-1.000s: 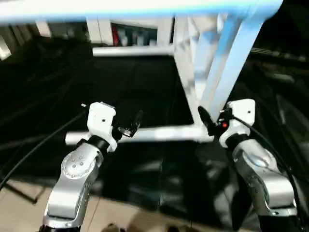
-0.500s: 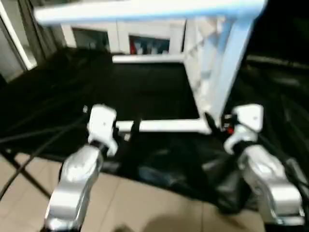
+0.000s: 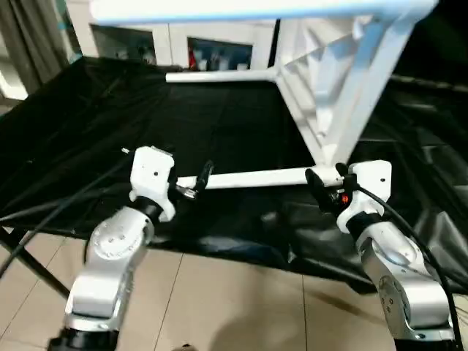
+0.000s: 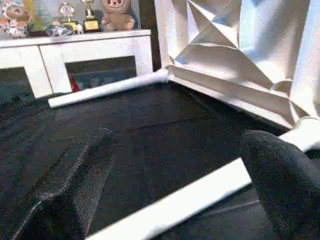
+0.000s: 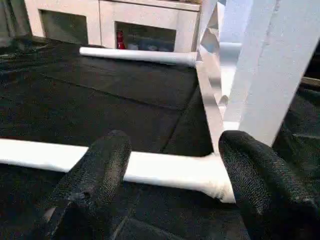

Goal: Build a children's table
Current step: Flip table

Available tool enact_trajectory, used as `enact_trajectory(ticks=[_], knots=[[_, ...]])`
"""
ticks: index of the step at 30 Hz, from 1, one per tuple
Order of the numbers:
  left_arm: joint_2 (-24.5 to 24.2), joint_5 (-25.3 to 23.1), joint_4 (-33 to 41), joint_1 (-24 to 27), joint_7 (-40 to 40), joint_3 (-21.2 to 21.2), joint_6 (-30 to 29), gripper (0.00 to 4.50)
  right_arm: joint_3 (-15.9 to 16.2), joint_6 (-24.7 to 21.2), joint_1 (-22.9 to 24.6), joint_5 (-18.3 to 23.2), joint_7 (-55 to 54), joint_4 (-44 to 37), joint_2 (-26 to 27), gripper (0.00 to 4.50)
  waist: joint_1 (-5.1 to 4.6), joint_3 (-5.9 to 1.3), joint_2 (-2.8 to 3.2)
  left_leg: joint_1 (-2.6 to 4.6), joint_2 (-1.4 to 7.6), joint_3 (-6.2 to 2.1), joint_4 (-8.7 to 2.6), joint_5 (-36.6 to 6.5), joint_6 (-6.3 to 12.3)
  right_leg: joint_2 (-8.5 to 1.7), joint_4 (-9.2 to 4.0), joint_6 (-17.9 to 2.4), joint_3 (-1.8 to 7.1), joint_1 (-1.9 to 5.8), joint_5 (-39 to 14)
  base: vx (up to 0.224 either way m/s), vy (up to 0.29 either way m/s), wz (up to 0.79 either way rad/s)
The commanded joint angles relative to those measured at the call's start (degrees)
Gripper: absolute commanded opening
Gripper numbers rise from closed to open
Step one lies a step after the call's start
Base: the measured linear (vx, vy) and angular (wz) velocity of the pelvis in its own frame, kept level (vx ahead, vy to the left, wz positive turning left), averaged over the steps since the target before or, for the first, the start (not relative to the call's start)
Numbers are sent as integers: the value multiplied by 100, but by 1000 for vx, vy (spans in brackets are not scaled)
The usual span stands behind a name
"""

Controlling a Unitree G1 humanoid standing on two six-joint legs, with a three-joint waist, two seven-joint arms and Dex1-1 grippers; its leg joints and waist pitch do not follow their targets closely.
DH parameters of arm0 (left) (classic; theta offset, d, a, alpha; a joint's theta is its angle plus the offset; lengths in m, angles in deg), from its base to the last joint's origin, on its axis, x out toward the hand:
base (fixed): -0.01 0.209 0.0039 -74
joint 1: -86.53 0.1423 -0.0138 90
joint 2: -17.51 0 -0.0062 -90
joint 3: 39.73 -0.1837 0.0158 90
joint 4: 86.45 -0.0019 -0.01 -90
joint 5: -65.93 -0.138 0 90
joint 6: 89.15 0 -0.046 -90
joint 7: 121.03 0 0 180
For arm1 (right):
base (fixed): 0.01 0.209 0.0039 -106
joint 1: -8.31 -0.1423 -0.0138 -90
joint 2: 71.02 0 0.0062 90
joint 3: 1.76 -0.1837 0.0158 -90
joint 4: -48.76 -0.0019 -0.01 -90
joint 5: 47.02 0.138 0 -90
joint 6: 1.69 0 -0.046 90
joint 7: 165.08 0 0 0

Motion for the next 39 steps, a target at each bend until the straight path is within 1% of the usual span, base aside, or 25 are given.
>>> enact_trajectory(ticks=[1, 3, 5, 7, 9, 10, 11, 12, 13, 14, 15, 17, 18, 19, 21, 22, 23, 25, 26, 27, 31, 34, 37, 38, 39], knots=[[66, -103, -48, -23, -200, -85, 8, 450, -87, 45, -165, -4, -43, 113, 5, 319, -24, -198, 30, 94, 1070, -554, -740, -1989, -703, -891, -415, -1141, 460, 74, -1211, 0, 0, 0], [109, -183, -126, -96, -283, -127, 17, 450, -108, 44, -208, -4, -70, 130, 19, 319, -40, -195, 50, 97, 1123, -595, -760, -1854, -714, -805, -371, -1147, 421, 72, -999, 0, 0, 0], [218, -292, -267, -245, -442, -171, -19, 450, -123, 63, -248, -18, -99, 152, 50, 319, -155, -231, 181, 219, 1455, -929, -989, -2103, -1045, -414, -93, -702, 216, 27, -340, 0, 0, 0], [257, -272, -250, -247, -483, -124, -50, 450, -126, 43, -240, 18, -91, 135, 72, 319, -168, -244, 241, 300, 1644, -1046, -1162, -2008, -776, -262, 201, -382, 131, -115, -511, -5, -69, 15], [282, -269, -238, -245, -532, -80, -97, 450, -127, 27, -236, 35, -80, 123, 87, 319, -185, -258, 225, 292, 1583, -928, -1175, -1795, -496, -190, 299, -227, 100, -197, -483, 6, -110, 18], [276, -218, -219, -233, -521, -25, -119, 450, -117, -10, -221, 87, -40, 97, 116, 319, -183, -300, 134, 143, 1147, -672, -906, -1493, 103, -390, -126, -398, 270, -66, -108, 14, -183, 3], [226, -145, -212, -233, -477, 29, -278, 450, -84, -49, -197, 133, -5, 68, 154, 319, -147, -324, 35, 6, 921, -471, -655, -1239, 243, -612, -379, -654, 402, -4, 180, 14, -183, 3], [198, -113, -215, -234, -445, 49, -333, 450, -66, -59, -185, 146, 5, 59, 170, 319, 33, -357, -125, -152, 626, -183, -346, -331, 353, -938, -537, -658, 509, 204, 217, -6, -208, -5], [174, -119, -223, -236, -425, 47, -290, 450, -73, -57, -179, 210, 34, 62, 210, 319, 164, -392, -209, -163, 638, -170, -341, 302, 317, -913, -458, -90, 566, 239, 292, -7, -198, -10], [166, -129, -232, -241, -423, 58, -207, 450, -57, -85, -178, 246, 73, 65, 221, 319, 212, -378, -130, -181, 696, -185, -459, 562, 271, -759, -399, 67, 457, 209, 473, -7, -198, -10], [175, -93, -224, -248, -410, 88, -162, 450, -55, -136, -177, 278, 73, 67, 248, 319, 212, -378, -130, -181, 696, -185, -459, 562, 271, -759, -399, 67, 457, 209, 473, 17, -159, -8], [159, -84, -208, -264, -411, 109, -160, 450, -61, -173, -186, 315, 77, 67, 295, 319, 193, -354, -19, -110, 868, -182, -607, 283, 164, -512, -325, -365, 323, 165, 507, 23, -110, -1], [145, -83, -201, -264, -408, 111, -165, 450, -61, -170, -186, 311, 78, 63, 302, 319, 211, -393, 74, 198, 1001, 25, -562, -322, -403, -218, -385, -441, 513, 18, -138, 14, -68, -11], [133, -86, -196, -259, -404, 110, -163, 450, -61, -162, -184, 305, 85, 61, 301, 319, 211, -351, 52, 186, 983, 81, -624, -550, -574, -118, -392, -529, 511, 67, -383, 10, -31, -32], [133, -75, -185, -249, -390, 119, -164, 450, -69, -157, -181, 311, 92, 63, 302, 319, 235, -279, 95, 479, 1138, 151, -769, -1389, -880, 5, -432, -616, 477, -57, -1234, 15, -23, -36], [133, -69, -166, -232, -373, 126, -179, 450, -66, -94, -181, 329, 148, 71, 290, 319, 300, -174, 60, 300, 1027, 110, -892, -2062, -551, -254, -546, -781, 459, 131, -2105, 35, -12, -19], [116, -62, -149, -221, -353, 125, -187, 450, -46, -70, -182, 328, 180, 57, 270, 319, 313, -195, 26, 420, 979, 161, -832, -2128, -377, -308, -668, -826, 499, 180, -2800, 35, -12, -19], [94, -50, -130, -206, -335, 130, -196, 450, -28, -56, -183, 334, 211, 39, 252, 319, 361, -224, 15, 264, 945, 161, -843, -1305, -192, -342, -720, -828, 531, 404, -2713, 0, 0, 0], [84, -40, -119, -196, -335, 141, -185, 450, -23, -42, -183, 339, 231, 34, 250, 319, 374, -233, 21, 255, 950, 160, -847, -1141, -156, -333, -724, -808, 518, 416, -2655, 0, 0, 0], [78, -18, -107, -189, -341, 164, -200, 450, -13, 9, -182, 339, 287, 23, 248, 319, 383, -246, 39, 307, 967, 167, -855, -1063, -131, -316, -717, -822, 501, 394, -2542, 54, 5, 0], [83, 143, -19, -58, -324, 323, -361, 450, -66, 166, -107, 562, 535, -46, 301, 333, 395, -528, 17, 215, 1033, 51, -564, 1618, 278, -259, -21, -1068, 500, 321, 2544, 85, 11, 6], [-77, 76, 107, 78, -168, 270, -121, 450, -80, 269, -59, 534, 520, -56, 267, 366, 474, -576, -16, 56, 947, 73, -341, 2840, 139, -140, 240, -773, 500, 273, 4937, 49, 5, 5], [-440, -263, 215, 113, 77, -39, 142, 450, -142, 563, -65, 309, 361, -44, 250, 403, 527, -535, 38, 44, 1011, 49, -389, 1864, -290, -190, 170, -436, 427, 147, 4367, -21, -2, 2], [-561, -393, 224, 83, 133, -137, 198, 450, -177, 670, -95, 227, 292, -20, 253, 403, 497, -401, 51, 90, 1110, 23, -554, 623, -537, -300, -27, -424, 417, 57, 2526, -64, -7, 7], [-639, -509, 220, 27, 136, -193, 250, 450, -216, 778, -132, 93, 162, 12, 243, 415, 497, -401, 51, 90, 1110, 23, -554, 623, -537, -300, -27, -424, 417, 57, 2526, -94, -8, 5]])
